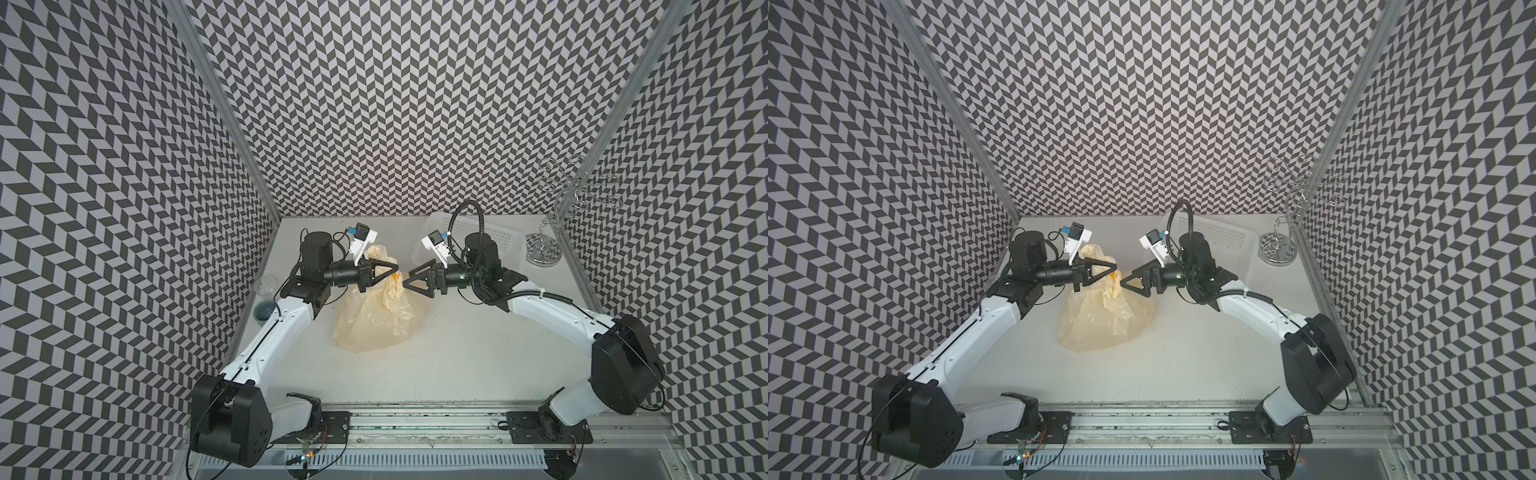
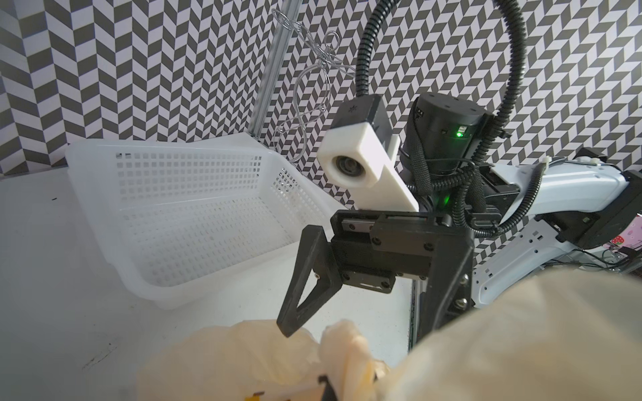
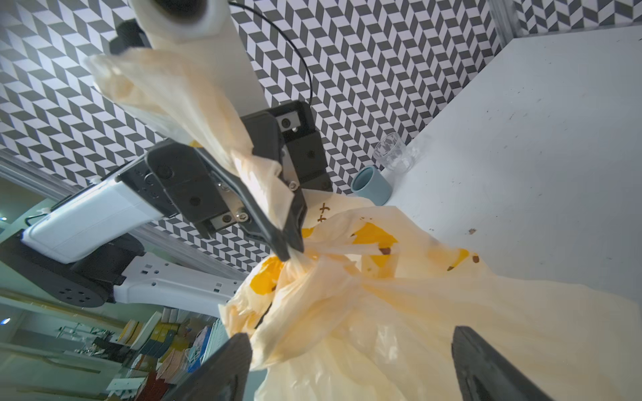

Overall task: Place the peach into a plastic bag & tie a knot
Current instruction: Cross the plastic bag at the center of the board.

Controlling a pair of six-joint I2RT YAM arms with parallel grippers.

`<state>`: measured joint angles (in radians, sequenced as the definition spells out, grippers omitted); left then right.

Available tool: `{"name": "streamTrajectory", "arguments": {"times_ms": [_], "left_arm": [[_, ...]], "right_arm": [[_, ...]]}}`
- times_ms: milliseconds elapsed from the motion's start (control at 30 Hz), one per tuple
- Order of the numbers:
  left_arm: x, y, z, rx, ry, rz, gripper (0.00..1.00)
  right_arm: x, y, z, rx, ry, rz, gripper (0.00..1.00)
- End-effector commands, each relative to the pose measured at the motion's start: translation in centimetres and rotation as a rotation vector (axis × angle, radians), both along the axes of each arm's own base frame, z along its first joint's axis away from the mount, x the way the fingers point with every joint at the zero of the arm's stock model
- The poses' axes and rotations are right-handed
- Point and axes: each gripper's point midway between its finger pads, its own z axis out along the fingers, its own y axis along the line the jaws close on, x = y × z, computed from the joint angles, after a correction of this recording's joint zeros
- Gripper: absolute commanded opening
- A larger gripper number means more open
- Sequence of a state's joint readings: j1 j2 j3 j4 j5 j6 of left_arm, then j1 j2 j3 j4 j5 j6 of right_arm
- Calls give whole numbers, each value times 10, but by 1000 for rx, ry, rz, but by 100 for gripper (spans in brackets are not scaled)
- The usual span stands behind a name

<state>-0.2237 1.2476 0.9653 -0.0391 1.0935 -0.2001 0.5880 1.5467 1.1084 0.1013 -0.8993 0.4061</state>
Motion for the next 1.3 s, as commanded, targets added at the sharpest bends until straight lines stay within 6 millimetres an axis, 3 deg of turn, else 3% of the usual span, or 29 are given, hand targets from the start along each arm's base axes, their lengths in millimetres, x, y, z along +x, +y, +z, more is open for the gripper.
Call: {"name": "streamTrajectory", "arguments": {"times_ms": [0,300,600,867,967,1100,1267], "left_arm": [[-2,2,17,-18,-59,5,0],[-4,1,16,-19,-55,6,0],[-4,2,11,-11,-46,14,0],[-5,1,12,-11,-44,13,0],[-5,0,11,-12,-41,11,0],[-4,0,11,-12,-40,11,0],[-3,-1,12,-14,-40,9,0]], "right_arm": [[-4,14,11,-20,-69,13,91],[11,22,-12,-97,-20,-72,90],[14,18,-7,-64,9,-80,87],[45,11,-29,-171,53,-254,83],[46,14,-27,-181,35,-271,82],[37,28,-23,-198,0,-225,82],[-2,49,-5,-120,-58,-32,86]]}}
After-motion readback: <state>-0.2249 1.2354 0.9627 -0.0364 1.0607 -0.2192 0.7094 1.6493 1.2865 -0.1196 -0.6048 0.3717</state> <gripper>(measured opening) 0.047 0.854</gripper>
